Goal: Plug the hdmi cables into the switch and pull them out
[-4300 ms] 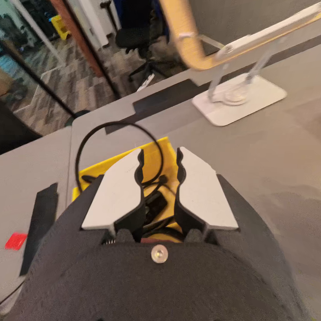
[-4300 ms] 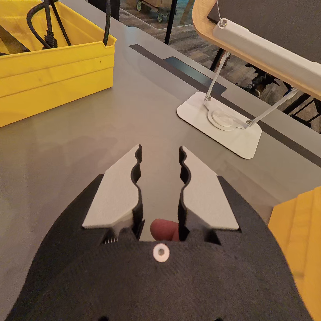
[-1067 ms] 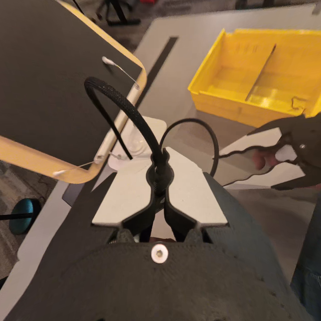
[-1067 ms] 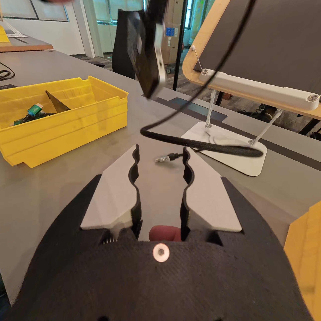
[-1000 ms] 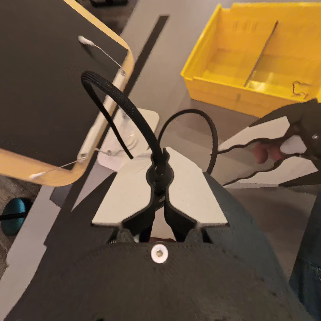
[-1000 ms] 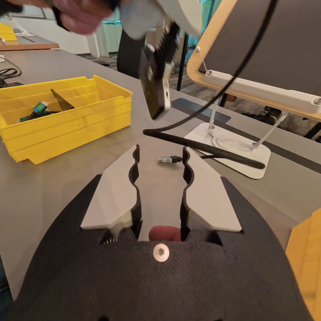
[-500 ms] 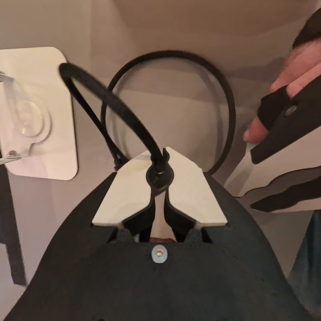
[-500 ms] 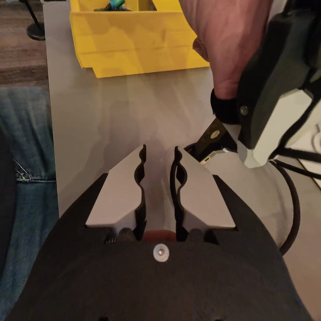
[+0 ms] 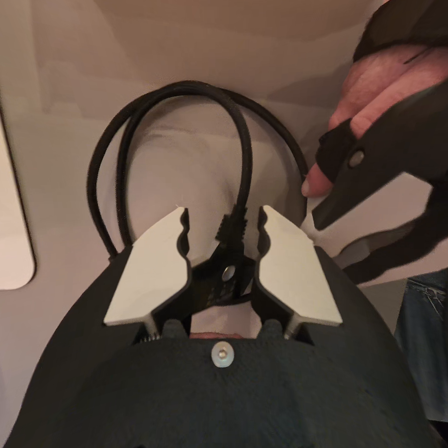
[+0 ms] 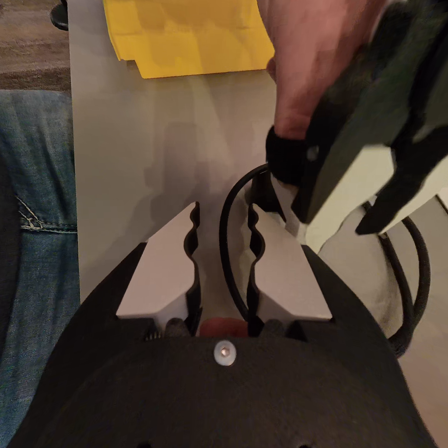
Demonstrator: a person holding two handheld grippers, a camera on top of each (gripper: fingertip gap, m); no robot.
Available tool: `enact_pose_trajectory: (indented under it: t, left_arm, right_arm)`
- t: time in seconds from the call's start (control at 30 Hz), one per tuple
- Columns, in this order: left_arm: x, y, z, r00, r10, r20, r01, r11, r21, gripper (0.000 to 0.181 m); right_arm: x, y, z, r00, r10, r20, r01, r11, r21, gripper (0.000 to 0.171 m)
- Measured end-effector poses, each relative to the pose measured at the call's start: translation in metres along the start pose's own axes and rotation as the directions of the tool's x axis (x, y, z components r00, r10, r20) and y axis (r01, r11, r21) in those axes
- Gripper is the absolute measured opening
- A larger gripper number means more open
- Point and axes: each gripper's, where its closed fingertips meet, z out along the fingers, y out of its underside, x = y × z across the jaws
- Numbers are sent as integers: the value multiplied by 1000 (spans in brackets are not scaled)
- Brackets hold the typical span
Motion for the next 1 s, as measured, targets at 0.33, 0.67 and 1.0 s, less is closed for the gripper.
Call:
enact_pose_trajectory:
  t: [0.33,0.67,1.0]
  left_arm:
    - [-17,71,-153,933,-55,355,9,991,131,57]
    - [11,260,-214,812,-266,520,298,954,22,37]
    - [53,373,-172,553,-626,550,741,671,19,48]
  right_arm:
    - [12,-6,-2,999,15,-52,-13,999,44,42]
    - [15,-10,1,997,30,-65,-26,998,52,41]
    - [18,-9,1,996,42,-78,-37,998,56,41]
